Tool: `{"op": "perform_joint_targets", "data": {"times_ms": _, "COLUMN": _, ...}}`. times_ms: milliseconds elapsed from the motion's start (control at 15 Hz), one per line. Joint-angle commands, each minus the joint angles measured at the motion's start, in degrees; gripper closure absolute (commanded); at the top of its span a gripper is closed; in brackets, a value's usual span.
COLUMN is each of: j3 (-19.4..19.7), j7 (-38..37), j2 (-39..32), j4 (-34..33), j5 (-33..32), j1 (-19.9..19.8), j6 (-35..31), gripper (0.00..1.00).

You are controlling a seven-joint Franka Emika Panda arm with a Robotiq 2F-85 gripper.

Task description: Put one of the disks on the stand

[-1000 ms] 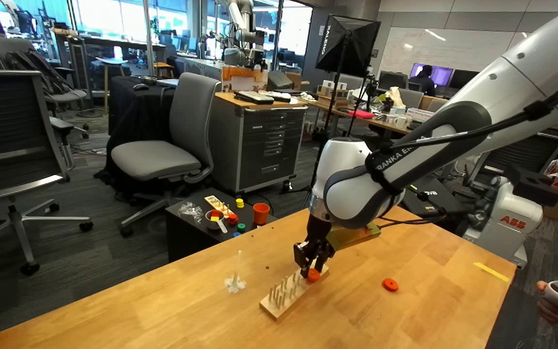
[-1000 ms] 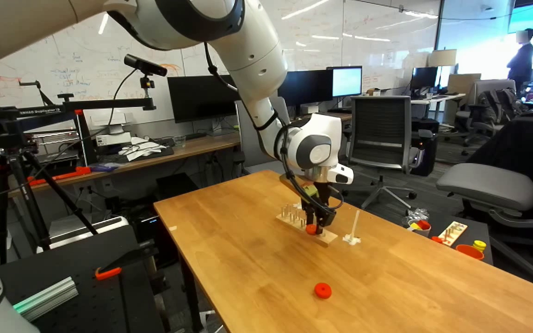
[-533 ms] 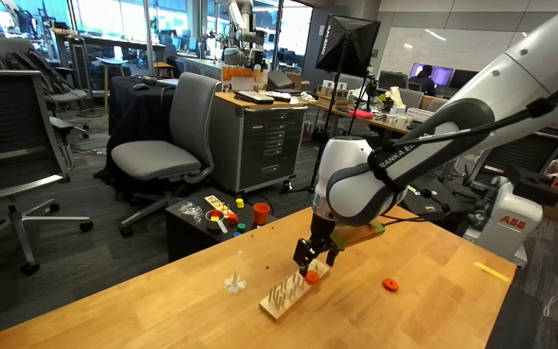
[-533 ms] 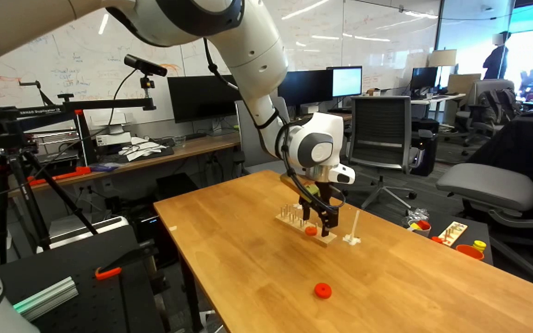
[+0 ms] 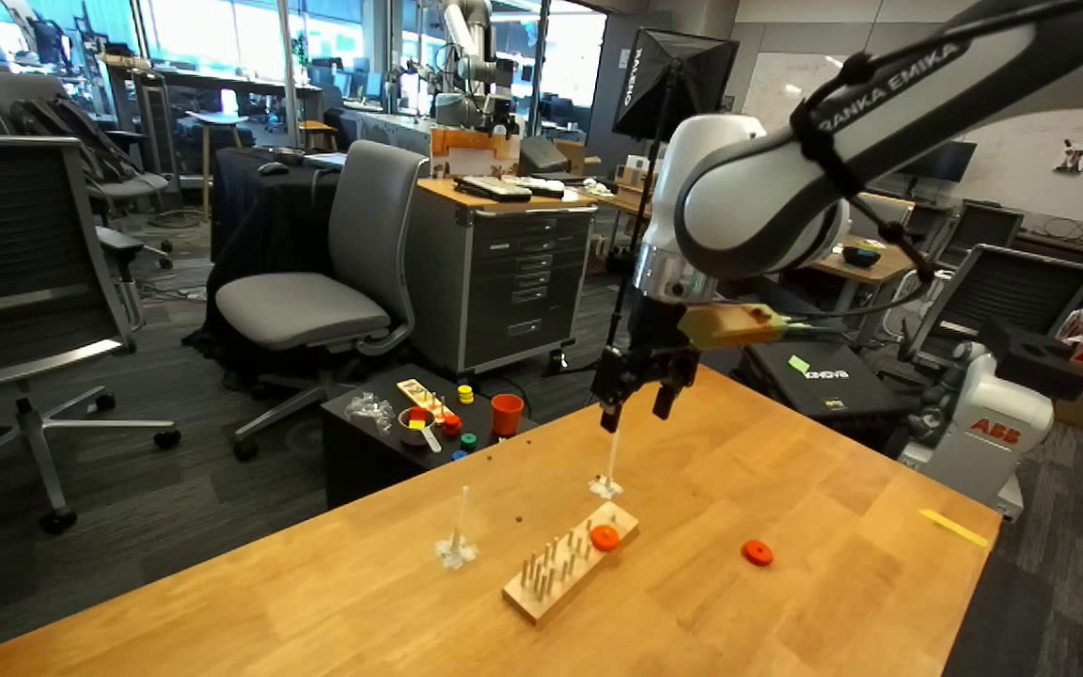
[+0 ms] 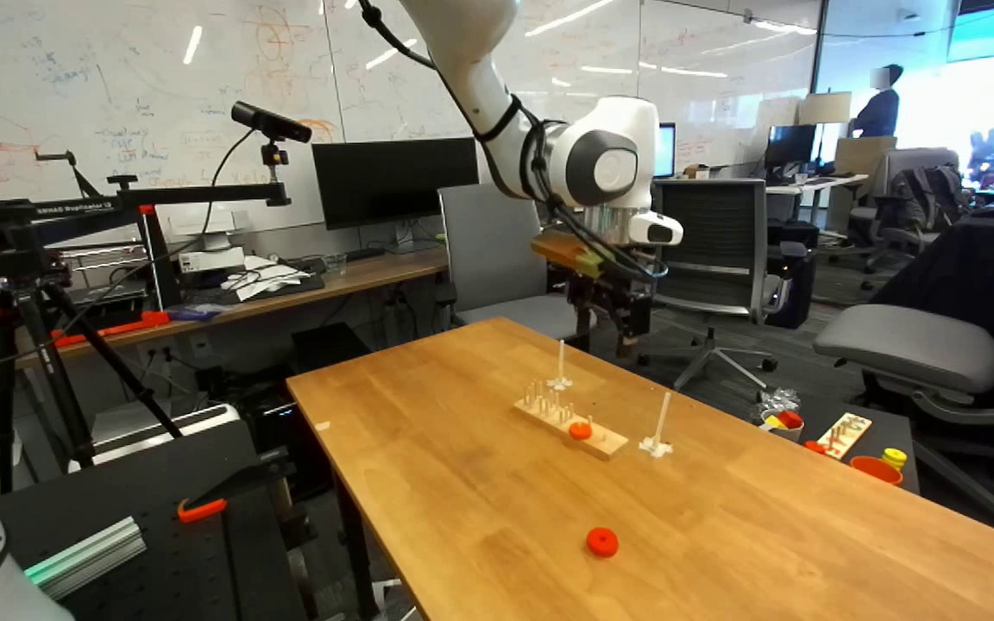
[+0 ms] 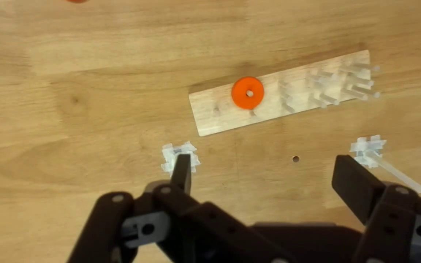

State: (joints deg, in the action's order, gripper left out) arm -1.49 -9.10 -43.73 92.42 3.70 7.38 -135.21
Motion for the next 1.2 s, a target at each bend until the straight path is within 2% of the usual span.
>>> {"op": "perform_joint_targets", "data": {"times_ms": 0, "j3": -1.85, "j7": 2.92, "j2": 9.01, "j4": 3.53, "j5": 0.78, "j1": -1.55, "j6": 8.67, "gripper": 0.00}}
{"op": "perform_joint_targets", "data": {"times_ms": 400, "j3": -1.41, "j7": 4.52, "j2": 15.45, "j4": 0.21, "j5": 1.02, "j1": -2.66, "j6": 21.93, "gripper": 0.00}}
{"op": "perform_joint_targets", "data": {"times_ms": 667, "j3": -0.66, "j7": 3.33, "j2": 16.73, "j4": -1.35, "j5": 0.81, "j1": -3.48, "j6": 27.12, "gripper": 0.00}}
{"op": "perform_joint_targets", "data": {"times_ms": 733, "j3": -0.77, "j7": 3.26, "j2": 15.82, "j4": -0.51, "j5": 0.06, "j1": -2.97, "j6": 24.19, "gripper": 0.00}}
{"op": "perform_joint_targets", "data": {"times_ms": 1133, "j3": -0.67, "j7": 3.27, "j2": 16.06, "j4": -0.85, "j5": 0.10, "j1": -3.47, "j6": 25.71, "gripper": 0.00}}
